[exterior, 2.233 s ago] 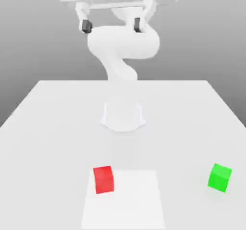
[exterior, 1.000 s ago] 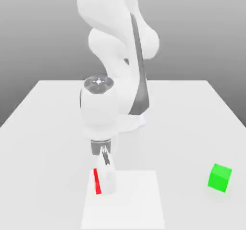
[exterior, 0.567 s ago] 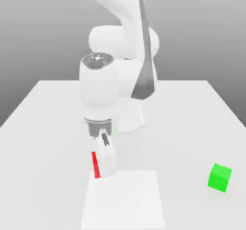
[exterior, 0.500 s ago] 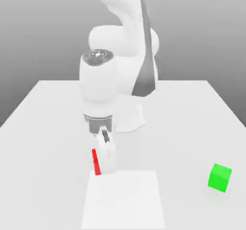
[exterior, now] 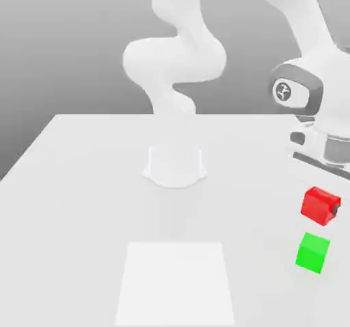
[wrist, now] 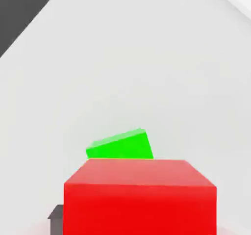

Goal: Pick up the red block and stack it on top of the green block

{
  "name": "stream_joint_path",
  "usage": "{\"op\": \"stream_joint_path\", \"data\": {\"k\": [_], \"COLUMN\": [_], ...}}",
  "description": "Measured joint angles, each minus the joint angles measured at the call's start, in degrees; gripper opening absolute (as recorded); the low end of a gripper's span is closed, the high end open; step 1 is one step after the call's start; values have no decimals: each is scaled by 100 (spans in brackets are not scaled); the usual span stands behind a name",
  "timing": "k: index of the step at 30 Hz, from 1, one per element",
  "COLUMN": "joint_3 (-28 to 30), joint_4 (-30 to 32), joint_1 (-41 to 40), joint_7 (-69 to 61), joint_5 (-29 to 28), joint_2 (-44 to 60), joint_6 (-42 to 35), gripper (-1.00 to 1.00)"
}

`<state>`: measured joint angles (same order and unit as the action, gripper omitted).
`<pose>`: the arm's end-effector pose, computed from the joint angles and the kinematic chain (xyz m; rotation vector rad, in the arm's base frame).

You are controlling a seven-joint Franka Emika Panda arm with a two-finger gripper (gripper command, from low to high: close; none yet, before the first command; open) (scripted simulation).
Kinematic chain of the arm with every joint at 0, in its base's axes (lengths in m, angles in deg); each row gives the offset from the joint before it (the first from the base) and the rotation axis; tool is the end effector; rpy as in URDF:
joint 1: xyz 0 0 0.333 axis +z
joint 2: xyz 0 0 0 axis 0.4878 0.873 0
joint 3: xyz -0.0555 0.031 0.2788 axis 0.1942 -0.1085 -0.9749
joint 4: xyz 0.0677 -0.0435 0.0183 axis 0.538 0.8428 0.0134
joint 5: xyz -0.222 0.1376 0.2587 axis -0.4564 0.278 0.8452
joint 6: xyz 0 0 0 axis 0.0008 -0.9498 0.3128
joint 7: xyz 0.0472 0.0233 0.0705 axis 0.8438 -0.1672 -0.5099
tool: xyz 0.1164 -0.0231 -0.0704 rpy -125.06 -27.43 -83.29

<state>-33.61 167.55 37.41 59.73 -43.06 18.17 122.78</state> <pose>0.3340 0.2740 0.1939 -2.1103 2.3129 0.0003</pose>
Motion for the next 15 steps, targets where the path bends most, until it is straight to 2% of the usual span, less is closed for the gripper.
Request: {"op": "stream_joint_path", "data": {"k": [6, 7, 13, 15], "joint_3": [485, 574, 617, 531], "joint_4": [-55, -60, -62, -57], "joint_1": [326, 391, 422, 369], "joint_7": [674, 771, 821, 686], "joint_5": [-920, -1055, -1123, -936], "joint_2": [746, 852, 904, 767], "joint_6": [568, 645, 678, 575], "gripper": [-100, 100, 100, 100]}}
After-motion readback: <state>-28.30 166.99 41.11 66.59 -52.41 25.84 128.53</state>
